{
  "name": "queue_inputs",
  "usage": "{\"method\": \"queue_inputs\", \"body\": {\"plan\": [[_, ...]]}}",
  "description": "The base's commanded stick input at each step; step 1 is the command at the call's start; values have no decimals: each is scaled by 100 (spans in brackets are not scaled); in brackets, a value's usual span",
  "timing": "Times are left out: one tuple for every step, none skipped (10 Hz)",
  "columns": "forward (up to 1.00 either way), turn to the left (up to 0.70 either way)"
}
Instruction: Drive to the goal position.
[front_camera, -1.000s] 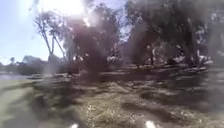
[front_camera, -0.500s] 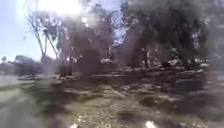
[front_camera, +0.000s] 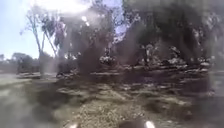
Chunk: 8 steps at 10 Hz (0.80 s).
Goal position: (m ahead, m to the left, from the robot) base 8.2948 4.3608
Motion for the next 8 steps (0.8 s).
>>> {"method": "queue_inputs", "body": {"plan": [[70, -24], [70, -27], [70, -27], [70, 0], [70, 0], [70, 0], [70, 0], [70, 0]]}}
